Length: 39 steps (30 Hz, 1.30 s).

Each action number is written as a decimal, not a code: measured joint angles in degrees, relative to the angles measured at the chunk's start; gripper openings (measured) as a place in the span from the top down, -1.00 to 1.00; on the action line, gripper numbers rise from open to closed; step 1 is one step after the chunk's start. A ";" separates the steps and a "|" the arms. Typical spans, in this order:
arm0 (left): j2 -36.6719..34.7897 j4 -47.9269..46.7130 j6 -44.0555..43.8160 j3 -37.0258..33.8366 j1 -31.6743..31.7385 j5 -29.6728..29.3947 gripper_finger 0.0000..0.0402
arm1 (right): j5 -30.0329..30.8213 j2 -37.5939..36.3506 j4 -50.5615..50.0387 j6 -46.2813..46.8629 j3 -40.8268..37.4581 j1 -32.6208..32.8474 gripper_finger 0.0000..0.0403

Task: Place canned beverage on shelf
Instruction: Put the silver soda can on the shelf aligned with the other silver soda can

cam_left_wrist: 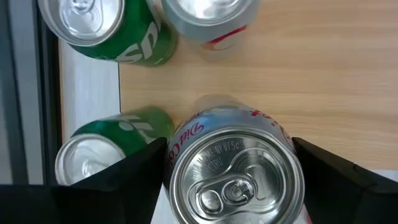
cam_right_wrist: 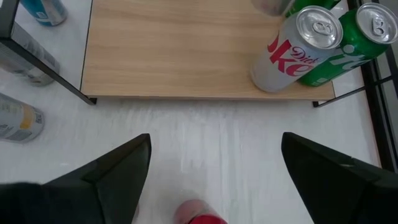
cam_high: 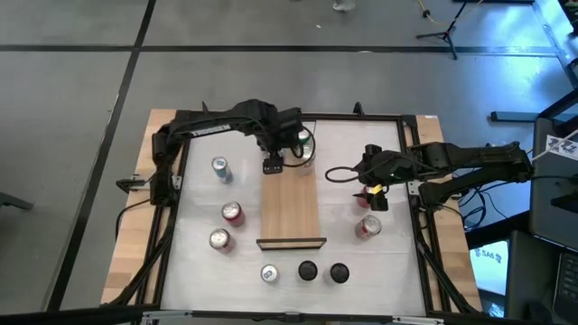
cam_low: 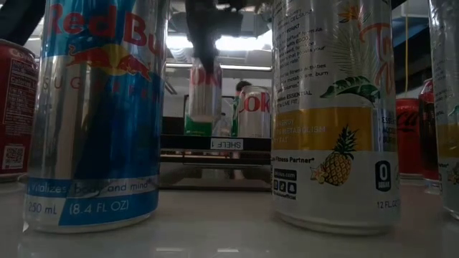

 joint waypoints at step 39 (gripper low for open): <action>2.64 5.88 2.92 -6.01 0.18 -2.42 -0.62 | 0.00 0.00 -0.02 0.00 0.00 0.00 -0.77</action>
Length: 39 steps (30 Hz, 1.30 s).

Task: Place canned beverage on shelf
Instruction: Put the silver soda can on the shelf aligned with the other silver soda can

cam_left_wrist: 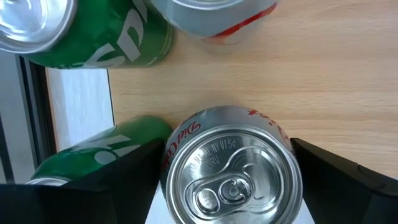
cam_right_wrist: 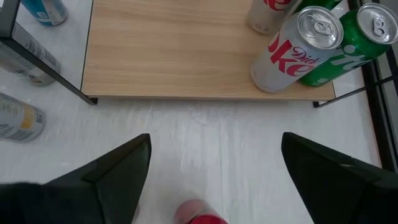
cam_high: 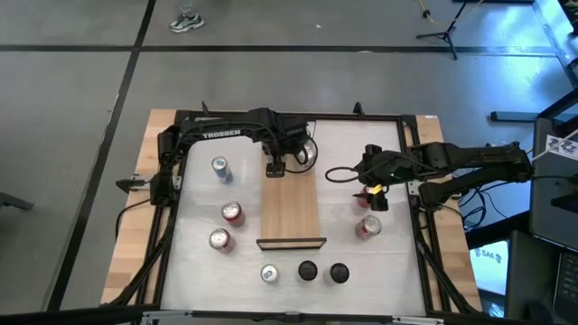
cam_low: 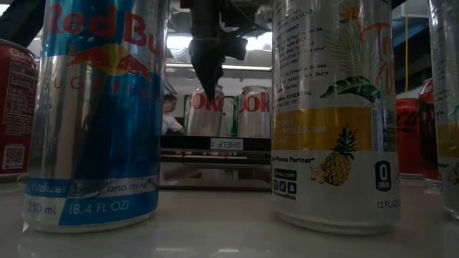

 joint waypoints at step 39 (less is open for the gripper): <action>0.00 -0.14 -0.09 0.00 0.00 -0.20 -0.94 | 0.00 0.00 0.00 0.00 0.00 0.00 -0.77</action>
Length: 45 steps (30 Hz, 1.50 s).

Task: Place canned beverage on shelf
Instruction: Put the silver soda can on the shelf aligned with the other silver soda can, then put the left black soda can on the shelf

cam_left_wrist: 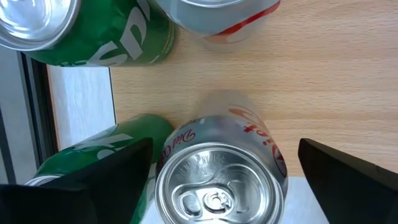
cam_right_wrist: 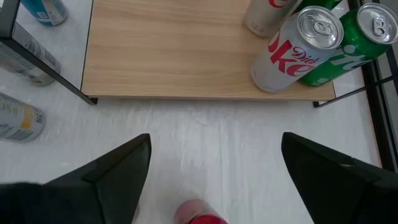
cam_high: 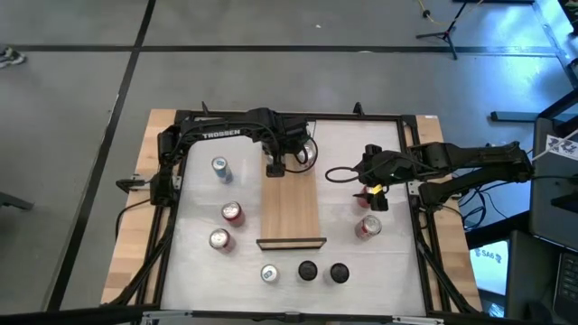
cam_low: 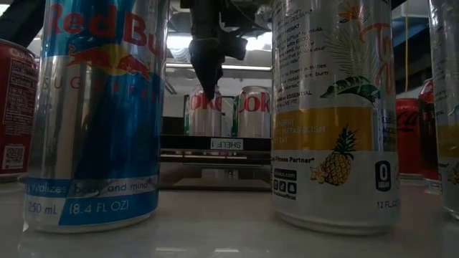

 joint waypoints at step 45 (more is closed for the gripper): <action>-0.85 -9.12 -0.01 24.21 -1.20 -2.79 -0.99 | 0.00 0.00 0.04 0.00 0.00 -0.02 -0.77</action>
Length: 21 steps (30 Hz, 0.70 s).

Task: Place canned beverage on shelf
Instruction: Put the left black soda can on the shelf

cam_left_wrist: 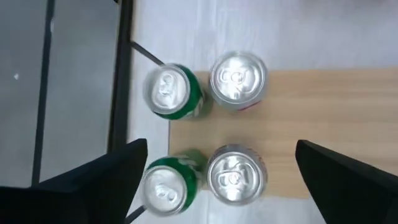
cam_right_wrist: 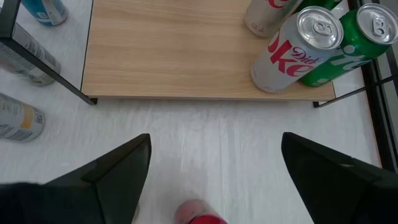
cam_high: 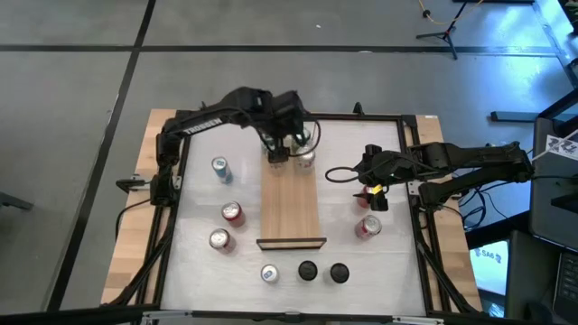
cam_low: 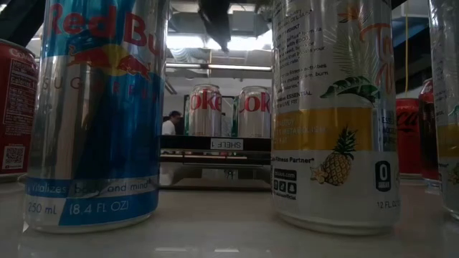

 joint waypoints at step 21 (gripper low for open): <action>-8.85 -8.58 -10.54 0.54 -2.50 0.05 -0.99 | 0.09 0.02 3.02 0.02 0.00 0.00 -0.77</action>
